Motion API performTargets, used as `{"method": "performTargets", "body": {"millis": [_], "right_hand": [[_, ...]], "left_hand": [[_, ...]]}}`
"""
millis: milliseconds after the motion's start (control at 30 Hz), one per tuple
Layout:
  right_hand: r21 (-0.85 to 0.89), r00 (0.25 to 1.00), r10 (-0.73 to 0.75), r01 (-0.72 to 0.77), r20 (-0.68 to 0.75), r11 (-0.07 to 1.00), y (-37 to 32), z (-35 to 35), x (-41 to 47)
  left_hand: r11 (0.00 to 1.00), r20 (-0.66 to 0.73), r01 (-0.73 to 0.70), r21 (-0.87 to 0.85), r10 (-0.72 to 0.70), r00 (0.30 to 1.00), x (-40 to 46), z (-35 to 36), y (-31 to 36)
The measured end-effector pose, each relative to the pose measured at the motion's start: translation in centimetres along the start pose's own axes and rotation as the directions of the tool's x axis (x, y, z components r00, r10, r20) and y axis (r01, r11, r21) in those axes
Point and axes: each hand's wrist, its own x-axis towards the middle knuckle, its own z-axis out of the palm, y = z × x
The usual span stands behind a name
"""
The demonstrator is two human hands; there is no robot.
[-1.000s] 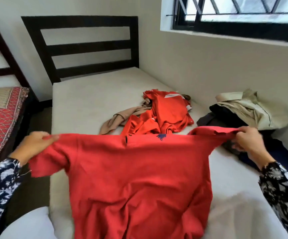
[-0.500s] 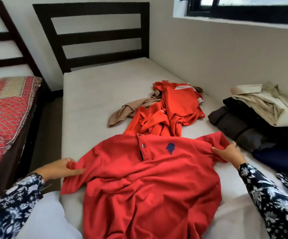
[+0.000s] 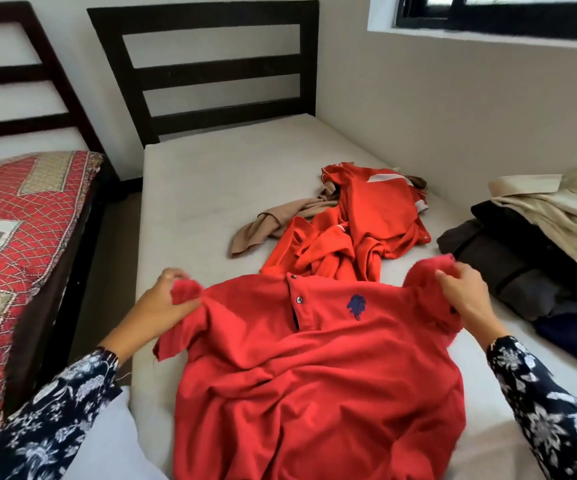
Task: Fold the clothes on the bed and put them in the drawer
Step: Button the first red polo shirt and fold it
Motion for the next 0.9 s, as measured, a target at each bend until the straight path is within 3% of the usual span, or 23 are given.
{"method": "performTargets", "body": {"millis": [67, 133, 200, 267, 367, 433, 500, 567, 667, 733, 900], "right_hand": [[-0.006, 0.955, -0.293, 0.293, 0.056, 0.956, -3.8, -0.4, -2.2], [0.067, 0.838, -0.51, 0.507, 0.195, 0.859, -6.7, 0.0, -4.5], [0.155, 0.721, -0.621, 0.605, 0.307, 0.781, -8.5, 0.8, -6.8], [0.228, 0.683, -0.647, 0.608, 0.338, 0.761, -9.2, 1.8, -8.4], [0.214, 0.757, -0.599, 0.56, 0.259, 0.8, -8.7, 2.4, -10.4], [0.171, 0.818, -0.575, 0.563, 0.022, 0.808, -7.6, 2.2, -12.4], [0.141, 0.806, -0.572, 0.59, -0.149, 0.795, -6.7, 2.2, -14.9], [0.081, 0.814, -0.573, 0.58, -0.094, 0.811, -6.4, 2.7, -17.1], [-0.024, 0.867, -0.476, 0.484, 0.148, 0.875, -6.6, 4.2, -17.7], [-0.012, 0.913, -0.376, 0.383, 0.155, 0.924, -7.6, 4.4, -17.0], [-0.059, 0.863, -0.48, 0.493, 0.156, 0.868, -9.6, 2.0, -15.1]], "left_hand": [[0.987, 0.155, -0.147, -0.063, 0.155, 0.976, -0.3, 0.8, 4.2], [0.948, 0.306, -0.252, -0.193, 0.302, 0.903, -0.5, 2.9, 8.1], [0.912, 0.398, -0.297, -0.282, 0.393, 0.829, -0.4, 5.8, 11.3], [0.907, 0.463, -0.255, -0.334, 0.394, 0.794, -0.6, 8.3, 13.9], [0.884, 0.518, -0.036, -0.466, 0.305, 0.799, -0.9, 10.4, 15.9], [0.876, 0.522, 0.067, -0.478, 0.222, 0.824, -0.9, 11.1, 16.1], [0.858, 0.515, 0.176, -0.483, 0.115, 0.849, -0.8, 11.3, 16.0], [0.799, 0.542, 0.286, -0.529, 0.058, 0.839, -0.8, 11.3, 16.2], [0.738, 0.608, 0.394, -0.548, 0.028, 0.794, -1.7, 11.0, 17.3], [0.735, 0.618, 0.415, -0.536, 0.007, 0.786, -2.0, 10.2, 18.1], [0.92, 0.511, 0.222, -0.324, -0.027, 0.859, 0.2, 4.8, 19.1]]}}
